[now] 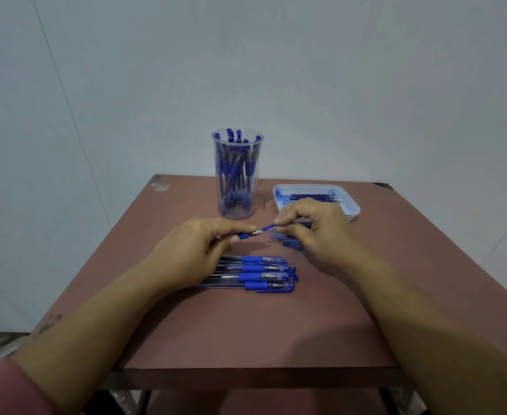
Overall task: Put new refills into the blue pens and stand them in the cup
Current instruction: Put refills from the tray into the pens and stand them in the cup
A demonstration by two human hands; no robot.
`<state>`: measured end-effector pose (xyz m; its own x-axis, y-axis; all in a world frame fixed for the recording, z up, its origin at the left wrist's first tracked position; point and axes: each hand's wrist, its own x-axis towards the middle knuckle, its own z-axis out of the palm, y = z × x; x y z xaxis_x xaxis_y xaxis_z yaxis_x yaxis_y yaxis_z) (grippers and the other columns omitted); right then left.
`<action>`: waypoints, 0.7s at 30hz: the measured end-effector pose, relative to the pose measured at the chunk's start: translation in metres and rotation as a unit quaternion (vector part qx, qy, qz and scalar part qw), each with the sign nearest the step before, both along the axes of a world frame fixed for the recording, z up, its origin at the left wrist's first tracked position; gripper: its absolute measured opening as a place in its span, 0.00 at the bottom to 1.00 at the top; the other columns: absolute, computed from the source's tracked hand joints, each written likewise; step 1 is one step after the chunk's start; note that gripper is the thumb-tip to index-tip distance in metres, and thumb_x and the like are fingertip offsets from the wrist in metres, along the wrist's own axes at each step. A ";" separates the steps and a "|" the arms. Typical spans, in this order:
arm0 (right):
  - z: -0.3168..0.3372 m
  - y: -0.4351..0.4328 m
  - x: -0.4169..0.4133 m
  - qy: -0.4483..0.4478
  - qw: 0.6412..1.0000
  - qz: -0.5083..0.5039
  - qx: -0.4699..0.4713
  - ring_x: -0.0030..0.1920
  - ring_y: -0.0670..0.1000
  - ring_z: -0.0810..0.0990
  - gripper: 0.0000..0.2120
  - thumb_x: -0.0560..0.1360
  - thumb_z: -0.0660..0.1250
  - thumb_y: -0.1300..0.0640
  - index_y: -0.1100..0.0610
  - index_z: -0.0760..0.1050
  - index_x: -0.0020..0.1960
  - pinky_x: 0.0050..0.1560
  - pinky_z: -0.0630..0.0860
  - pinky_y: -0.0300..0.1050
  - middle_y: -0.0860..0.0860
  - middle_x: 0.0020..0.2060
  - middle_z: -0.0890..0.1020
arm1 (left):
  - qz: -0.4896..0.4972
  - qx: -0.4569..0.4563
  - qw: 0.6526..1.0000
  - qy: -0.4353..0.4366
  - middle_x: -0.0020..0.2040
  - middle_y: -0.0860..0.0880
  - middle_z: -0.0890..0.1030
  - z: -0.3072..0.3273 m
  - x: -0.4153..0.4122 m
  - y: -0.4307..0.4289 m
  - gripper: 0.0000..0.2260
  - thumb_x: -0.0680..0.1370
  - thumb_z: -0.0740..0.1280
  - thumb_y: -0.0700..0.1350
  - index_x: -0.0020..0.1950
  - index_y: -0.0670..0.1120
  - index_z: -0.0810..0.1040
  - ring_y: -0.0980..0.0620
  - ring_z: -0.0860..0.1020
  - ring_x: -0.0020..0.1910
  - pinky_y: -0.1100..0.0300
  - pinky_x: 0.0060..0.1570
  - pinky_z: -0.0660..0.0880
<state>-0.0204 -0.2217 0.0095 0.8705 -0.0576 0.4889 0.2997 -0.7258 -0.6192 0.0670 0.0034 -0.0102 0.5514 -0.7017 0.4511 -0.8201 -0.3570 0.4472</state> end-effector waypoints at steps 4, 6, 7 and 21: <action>-0.001 -0.008 -0.001 0.045 0.999 -0.017 -0.019 0.44 0.43 0.80 0.07 0.71 0.75 0.54 0.44 0.79 0.43 0.49 0.77 0.41 0.43 0.40 0.83 | 0.012 -0.004 0.999 -0.048 0.51 0.65 0.81 -0.001 0.002 0.008 0.14 0.79 0.68 0.47 0.62 0.62 0.79 0.72 0.74 0.46 0.76 0.44 0.68; -0.001 -0.004 0.001 0.050 0.997 -0.028 -0.042 0.44 0.42 0.78 0.07 0.70 0.76 0.51 0.44 0.77 0.42 0.45 0.73 0.34 0.42 0.40 0.81 | 0.027 -0.006 0.997 -0.076 0.49 0.63 0.82 0.000 0.000 0.007 0.13 0.77 0.70 0.48 0.61 0.60 0.80 0.69 0.74 0.47 0.78 0.40 0.65; 0.000 -0.001 0.002 0.053 0.996 -0.029 -0.060 0.44 0.41 0.77 0.08 0.70 0.76 0.49 0.44 0.77 0.41 0.43 0.71 0.31 0.42 0.39 0.80 | 0.034 -0.007 0.995 -0.089 0.49 0.62 0.83 0.000 -0.001 0.007 0.12 0.77 0.70 0.51 0.60 0.61 0.81 0.65 0.75 0.49 0.78 0.38 0.64; 0.004 0.010 -0.003 0.070 0.988 -0.007 -0.137 0.50 0.39 0.69 0.07 0.76 0.68 0.48 0.46 0.82 0.52 0.58 0.66 0.48 0.33 0.40 0.76 | 0.042 -0.026 0.996 -0.079 0.48 0.60 0.84 -0.002 0.002 0.007 0.12 0.74 0.72 0.53 0.58 0.60 0.82 0.64 0.78 0.40 0.66 0.40 0.74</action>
<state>-0.0238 -0.2120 0.0135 0.9309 0.0480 0.3621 0.2140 -0.8751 -0.4341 0.0693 0.0107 -0.0119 0.5265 -0.6296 0.5713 -0.8499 -0.4073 0.3343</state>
